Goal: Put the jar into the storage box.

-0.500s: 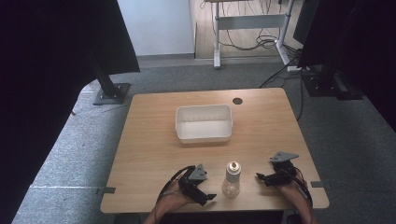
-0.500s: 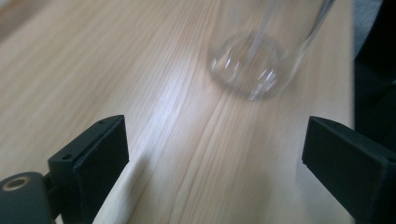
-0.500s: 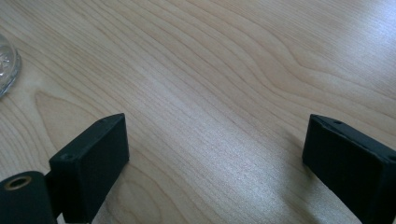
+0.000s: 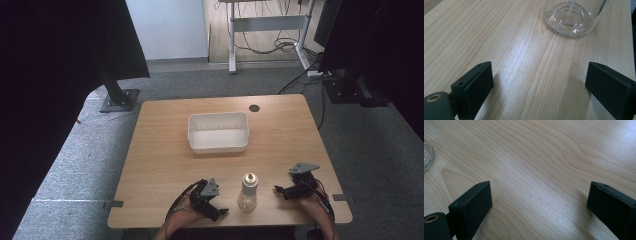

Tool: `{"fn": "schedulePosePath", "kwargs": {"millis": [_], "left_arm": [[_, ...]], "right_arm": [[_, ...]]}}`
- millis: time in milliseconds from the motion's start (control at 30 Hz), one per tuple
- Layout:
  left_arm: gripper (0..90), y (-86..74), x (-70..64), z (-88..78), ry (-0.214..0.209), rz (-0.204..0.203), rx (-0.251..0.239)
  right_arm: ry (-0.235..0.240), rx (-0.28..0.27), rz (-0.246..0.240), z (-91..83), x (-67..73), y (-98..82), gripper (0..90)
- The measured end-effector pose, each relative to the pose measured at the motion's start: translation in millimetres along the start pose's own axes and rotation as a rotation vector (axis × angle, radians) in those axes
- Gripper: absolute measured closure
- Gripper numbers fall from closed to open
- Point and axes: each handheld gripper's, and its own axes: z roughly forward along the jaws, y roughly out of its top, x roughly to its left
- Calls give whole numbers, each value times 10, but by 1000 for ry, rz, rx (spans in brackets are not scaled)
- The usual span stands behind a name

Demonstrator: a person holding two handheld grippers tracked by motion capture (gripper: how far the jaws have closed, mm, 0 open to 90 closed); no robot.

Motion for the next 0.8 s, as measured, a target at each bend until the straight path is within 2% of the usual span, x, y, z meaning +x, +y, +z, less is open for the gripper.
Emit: {"fn": "schedulePosePath", "kwargs": {"millis": [533, 700, 800], "left_arm": [[74, -11, -16, -12, 11, -11, 1], [74, -11, -17, -11, 10, -12, 1], [52, -9, -20, -6, 5, -7, 7]], "right_arm": [[14, 7, -11, -11, 3, -8, 32], [30, 28, -45, -31, 31, 8, 43], [46, 20, -56, -48, 44, 15, 42]]}}
